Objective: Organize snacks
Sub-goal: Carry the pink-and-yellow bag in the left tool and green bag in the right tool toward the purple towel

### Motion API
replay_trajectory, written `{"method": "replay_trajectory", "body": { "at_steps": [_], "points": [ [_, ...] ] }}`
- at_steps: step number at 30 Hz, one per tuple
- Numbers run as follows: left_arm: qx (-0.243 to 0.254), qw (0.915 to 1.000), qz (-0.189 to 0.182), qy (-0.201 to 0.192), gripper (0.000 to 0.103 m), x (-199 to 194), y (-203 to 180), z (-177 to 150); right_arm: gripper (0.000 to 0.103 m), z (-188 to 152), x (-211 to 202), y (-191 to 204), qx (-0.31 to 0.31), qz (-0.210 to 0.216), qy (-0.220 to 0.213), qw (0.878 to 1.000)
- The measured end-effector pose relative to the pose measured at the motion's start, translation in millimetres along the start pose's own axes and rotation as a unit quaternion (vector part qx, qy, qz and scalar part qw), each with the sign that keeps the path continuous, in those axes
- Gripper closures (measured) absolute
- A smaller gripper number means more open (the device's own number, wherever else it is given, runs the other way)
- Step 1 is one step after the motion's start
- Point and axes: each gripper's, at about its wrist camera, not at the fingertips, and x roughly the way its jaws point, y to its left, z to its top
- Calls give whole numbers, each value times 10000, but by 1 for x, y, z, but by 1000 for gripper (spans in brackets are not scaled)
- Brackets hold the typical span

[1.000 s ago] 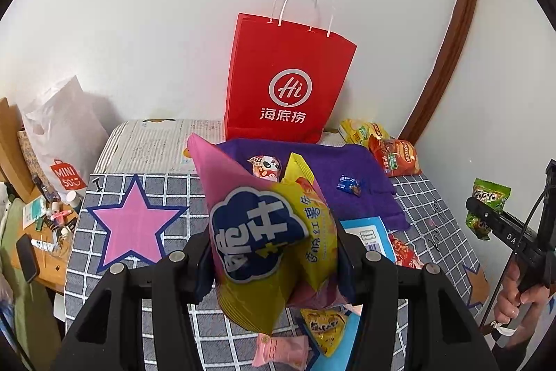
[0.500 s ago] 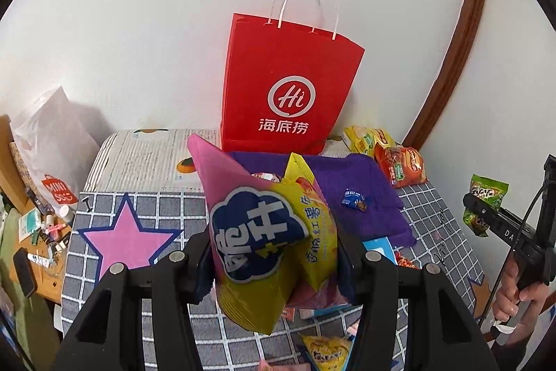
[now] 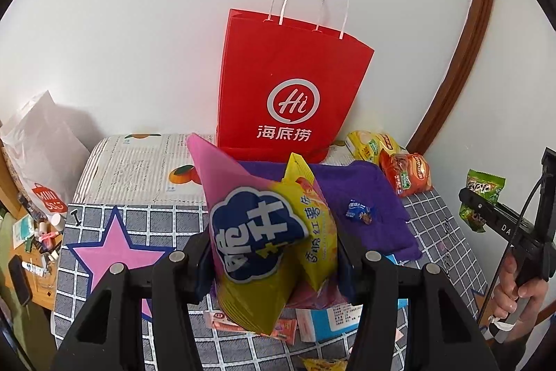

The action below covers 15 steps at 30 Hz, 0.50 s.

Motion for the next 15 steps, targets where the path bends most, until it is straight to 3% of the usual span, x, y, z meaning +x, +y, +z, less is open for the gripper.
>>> {"method": "replay_trajectory", "body": {
  "at_steps": [15],
  "points": [
    [-49,9999,12,99,50,27,1,11,65,9,29,5,-69,109,94,9999]
  ]
}}
